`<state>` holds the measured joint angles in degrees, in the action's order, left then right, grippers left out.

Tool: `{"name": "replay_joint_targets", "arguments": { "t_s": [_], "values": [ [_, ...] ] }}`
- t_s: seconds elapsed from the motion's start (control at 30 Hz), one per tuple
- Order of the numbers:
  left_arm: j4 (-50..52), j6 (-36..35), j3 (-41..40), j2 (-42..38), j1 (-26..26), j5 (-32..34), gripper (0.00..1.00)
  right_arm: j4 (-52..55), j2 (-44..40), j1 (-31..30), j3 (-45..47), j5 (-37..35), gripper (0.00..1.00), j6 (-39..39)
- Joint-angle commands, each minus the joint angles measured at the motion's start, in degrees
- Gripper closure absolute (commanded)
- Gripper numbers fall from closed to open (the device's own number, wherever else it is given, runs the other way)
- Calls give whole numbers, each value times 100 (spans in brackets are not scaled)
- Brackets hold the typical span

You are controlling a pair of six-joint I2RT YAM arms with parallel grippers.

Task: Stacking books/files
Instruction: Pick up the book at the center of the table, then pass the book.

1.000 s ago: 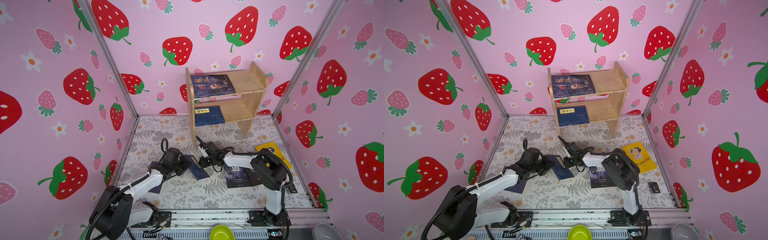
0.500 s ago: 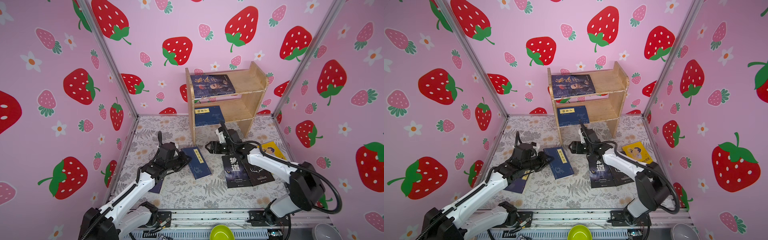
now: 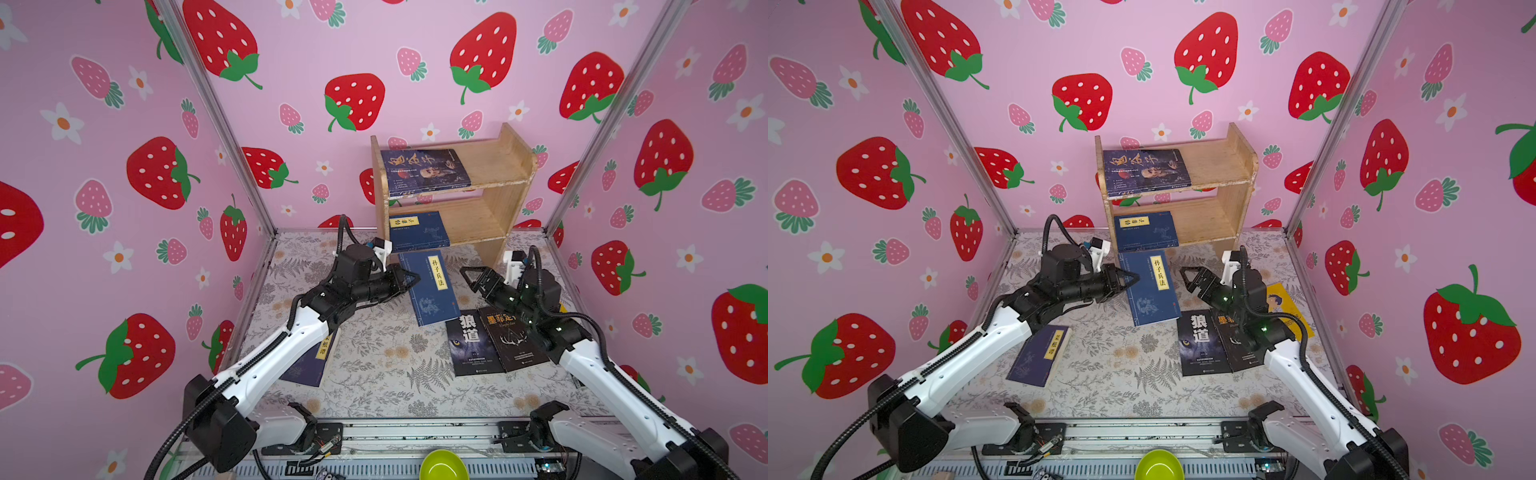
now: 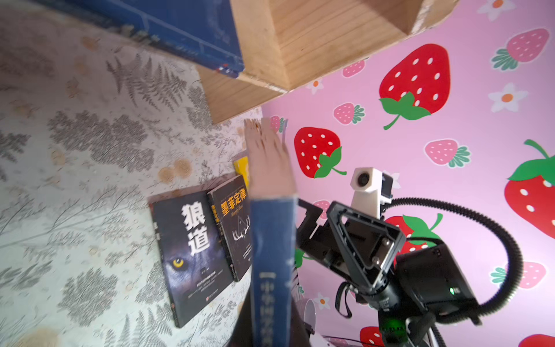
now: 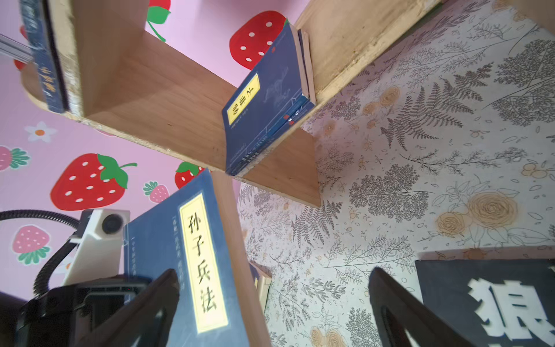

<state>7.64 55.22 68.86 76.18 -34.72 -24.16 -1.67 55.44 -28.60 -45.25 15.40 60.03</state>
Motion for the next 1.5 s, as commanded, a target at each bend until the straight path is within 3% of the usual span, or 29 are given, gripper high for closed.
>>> {"name": "replay_joint_targets", "arguments": {
  "t_s": [0.0,0.4,0.8,1.0,1.2,1.33,1.4,1.47],
  "values": [
    [-921,-9,583,303,-137,398,100,-168,-511,70,-23,143,0,401],
    [-1807,149,1462,1164,-228,1239,100,-977,-968,189,603,558,0,1229],
    [-2245,606,1445,1406,-413,1970,100,-3015,442,37,670,1021,13,1860],
    [-2459,709,1411,1418,-441,2063,100,-4114,1192,-287,529,690,35,2302],
    [-2448,771,1343,1434,-448,2057,100,-4549,1328,-401,536,267,54,2558],
    [-2398,781,1281,1413,-439,2039,100,-5056,1434,-392,652,138,75,2795],
    [-2338,756,1279,1405,-441,1983,96,-5004,1471,-383,628,156,83,2825],
    [-2261,725,1258,1379,-414,1896,82,-5005,1482,-334,623,174,86,2871]
  ]
}}
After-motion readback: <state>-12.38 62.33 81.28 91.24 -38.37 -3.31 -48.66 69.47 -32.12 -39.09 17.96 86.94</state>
